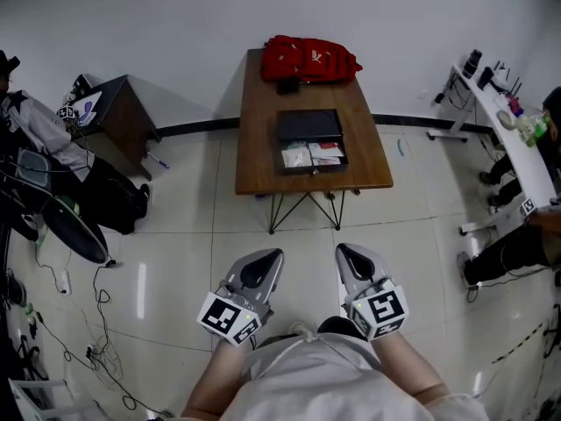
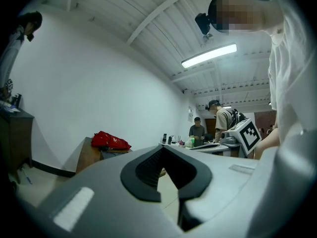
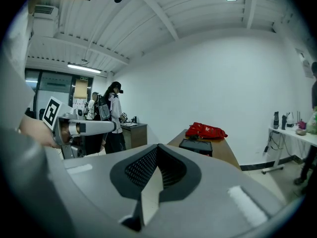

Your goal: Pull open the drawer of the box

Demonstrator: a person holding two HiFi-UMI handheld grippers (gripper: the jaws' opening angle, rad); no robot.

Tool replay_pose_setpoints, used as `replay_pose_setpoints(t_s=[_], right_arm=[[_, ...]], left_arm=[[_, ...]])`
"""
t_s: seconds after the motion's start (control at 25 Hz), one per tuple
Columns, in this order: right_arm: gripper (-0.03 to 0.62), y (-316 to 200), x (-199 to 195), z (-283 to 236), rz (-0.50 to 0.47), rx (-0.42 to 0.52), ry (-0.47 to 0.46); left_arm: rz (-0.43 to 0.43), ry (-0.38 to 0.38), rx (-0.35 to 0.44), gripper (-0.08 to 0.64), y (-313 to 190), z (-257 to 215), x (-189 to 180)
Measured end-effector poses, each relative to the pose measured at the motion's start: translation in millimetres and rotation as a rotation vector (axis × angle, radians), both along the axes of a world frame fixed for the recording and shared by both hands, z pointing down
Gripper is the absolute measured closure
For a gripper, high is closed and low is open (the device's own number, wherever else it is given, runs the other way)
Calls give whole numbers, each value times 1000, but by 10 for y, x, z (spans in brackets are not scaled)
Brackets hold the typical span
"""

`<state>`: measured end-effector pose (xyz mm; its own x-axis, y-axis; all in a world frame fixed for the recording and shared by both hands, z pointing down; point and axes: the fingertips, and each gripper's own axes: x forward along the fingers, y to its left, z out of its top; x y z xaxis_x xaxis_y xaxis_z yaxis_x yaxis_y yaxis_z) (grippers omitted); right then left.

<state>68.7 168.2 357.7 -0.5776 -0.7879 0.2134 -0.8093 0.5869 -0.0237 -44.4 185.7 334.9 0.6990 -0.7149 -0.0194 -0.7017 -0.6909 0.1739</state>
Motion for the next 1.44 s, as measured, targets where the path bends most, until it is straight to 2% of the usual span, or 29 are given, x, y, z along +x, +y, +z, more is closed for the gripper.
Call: replay_pose_setpoints(t_s=[0.4,0.84,1.24,1.44], right_arm=[[588,-1,-28,-76,-58,26,31],[588,-85,34,-113,-73,46,21],[588,-154,58,-104,-75,51,20],[588,-164,55,-137,-87,68,33]], left_arm=[[-56,-13,21,554,-15,-92,-2],[-59,-47,39,554,-77,-115,69],[-57,-43,46,554,-155,-124,136],[-57,-124,87,554,-151,-178,159]])
